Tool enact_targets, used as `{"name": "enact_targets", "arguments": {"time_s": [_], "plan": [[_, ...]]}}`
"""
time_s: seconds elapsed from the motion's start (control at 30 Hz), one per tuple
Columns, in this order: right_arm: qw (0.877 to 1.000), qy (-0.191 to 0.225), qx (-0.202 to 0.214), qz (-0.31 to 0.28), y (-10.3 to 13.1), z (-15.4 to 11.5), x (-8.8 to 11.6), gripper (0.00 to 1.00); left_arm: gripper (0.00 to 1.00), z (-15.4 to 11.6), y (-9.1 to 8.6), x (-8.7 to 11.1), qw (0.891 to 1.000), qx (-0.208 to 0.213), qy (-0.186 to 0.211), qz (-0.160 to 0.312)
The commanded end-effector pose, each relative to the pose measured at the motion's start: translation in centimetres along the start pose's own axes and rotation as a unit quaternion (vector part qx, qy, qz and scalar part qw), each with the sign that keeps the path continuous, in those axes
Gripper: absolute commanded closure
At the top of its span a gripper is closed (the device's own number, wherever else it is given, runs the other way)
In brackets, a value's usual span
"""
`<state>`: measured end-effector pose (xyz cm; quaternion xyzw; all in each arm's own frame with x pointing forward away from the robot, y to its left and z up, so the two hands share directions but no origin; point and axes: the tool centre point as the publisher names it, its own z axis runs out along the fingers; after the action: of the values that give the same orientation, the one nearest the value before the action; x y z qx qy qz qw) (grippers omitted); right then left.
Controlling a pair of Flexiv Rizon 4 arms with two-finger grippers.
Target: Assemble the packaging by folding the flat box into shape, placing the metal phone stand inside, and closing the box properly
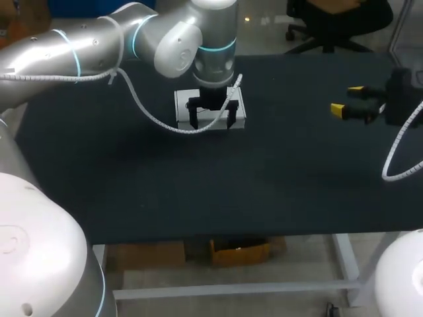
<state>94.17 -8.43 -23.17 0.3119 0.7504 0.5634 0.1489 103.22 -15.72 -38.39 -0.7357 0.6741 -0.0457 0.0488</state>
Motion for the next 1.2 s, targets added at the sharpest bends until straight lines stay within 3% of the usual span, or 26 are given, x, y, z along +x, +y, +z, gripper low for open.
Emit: {"name": "enact_targets", "arguments": {"time_s": [0.03,0.63,1.03,1.2], "plan": [[1.000,0.002,-0.003,-0.001,-0.1,-0.1,0.0,0.00,0.00,0.5,-1.9,0.1,1.000,-0.014,0.000,0.003],[1.000,0.002,-0.003,-0.001,-0.1,-0.1,0.0,0.00,0.00,1.0,-8.8,-0.5,1.000,-0.014,-0.004,0.002],[1.000,0.002,-0.003,-0.001,-0.1,-0.1,0.0,0.00,0.00,1.4,-12.1,-0.4,1.000,-0.010,-0.020,-0.001],[1.000,0.002,-0.003,-0.001,-0.1,-0.1,0.0,0.00,0.00,0.7,-12.5,-0.6,1.000,-0.001,-0.014,-0.003]]}}
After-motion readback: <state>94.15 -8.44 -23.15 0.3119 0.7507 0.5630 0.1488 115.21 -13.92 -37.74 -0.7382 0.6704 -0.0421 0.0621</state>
